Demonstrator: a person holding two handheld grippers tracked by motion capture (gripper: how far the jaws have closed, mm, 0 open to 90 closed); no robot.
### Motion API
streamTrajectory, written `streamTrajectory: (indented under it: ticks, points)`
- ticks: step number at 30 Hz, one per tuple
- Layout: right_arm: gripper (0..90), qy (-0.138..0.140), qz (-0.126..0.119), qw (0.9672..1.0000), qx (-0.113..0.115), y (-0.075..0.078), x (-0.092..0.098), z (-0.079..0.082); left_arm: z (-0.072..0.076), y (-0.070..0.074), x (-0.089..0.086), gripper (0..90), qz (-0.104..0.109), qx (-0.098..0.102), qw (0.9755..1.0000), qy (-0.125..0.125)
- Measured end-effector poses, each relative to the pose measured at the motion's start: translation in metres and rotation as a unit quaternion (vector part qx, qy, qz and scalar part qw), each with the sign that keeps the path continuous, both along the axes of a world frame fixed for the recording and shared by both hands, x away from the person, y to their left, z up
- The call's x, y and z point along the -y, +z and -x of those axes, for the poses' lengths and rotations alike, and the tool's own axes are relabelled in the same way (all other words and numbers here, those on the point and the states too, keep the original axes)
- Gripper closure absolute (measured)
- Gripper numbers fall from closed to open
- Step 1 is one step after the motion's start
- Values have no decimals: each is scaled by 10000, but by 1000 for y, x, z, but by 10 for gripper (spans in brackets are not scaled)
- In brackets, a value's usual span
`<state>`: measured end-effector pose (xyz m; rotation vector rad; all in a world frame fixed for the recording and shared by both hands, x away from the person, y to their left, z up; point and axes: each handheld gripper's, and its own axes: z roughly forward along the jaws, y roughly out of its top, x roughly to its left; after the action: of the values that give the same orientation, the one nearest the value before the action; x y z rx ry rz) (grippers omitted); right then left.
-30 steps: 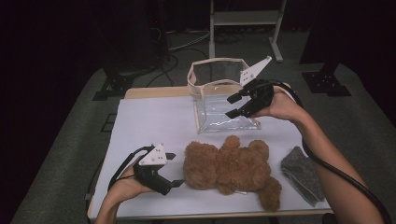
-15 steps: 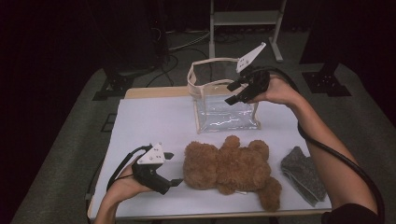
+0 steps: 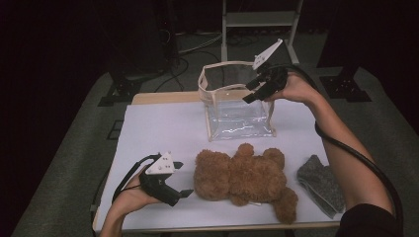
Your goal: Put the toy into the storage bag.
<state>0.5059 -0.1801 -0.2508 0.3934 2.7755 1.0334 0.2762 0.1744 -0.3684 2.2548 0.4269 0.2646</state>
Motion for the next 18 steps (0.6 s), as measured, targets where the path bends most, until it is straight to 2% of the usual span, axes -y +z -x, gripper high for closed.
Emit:
streamTrajectory:
  ticks: [7,14,18]
  points:
    - [388,-220,67,9997,-20,-1,6,-9,-1,0,1,104,-41,4,10000,-24]
    - [394,-313,127,9994,-85,-6,8,-17,0,-1,1,104,-70,-11,9999,-77]
    - [400,-437,99,9989,-120,-7,13,-21,0,-1,1,104,-71,-14,9999,-81]
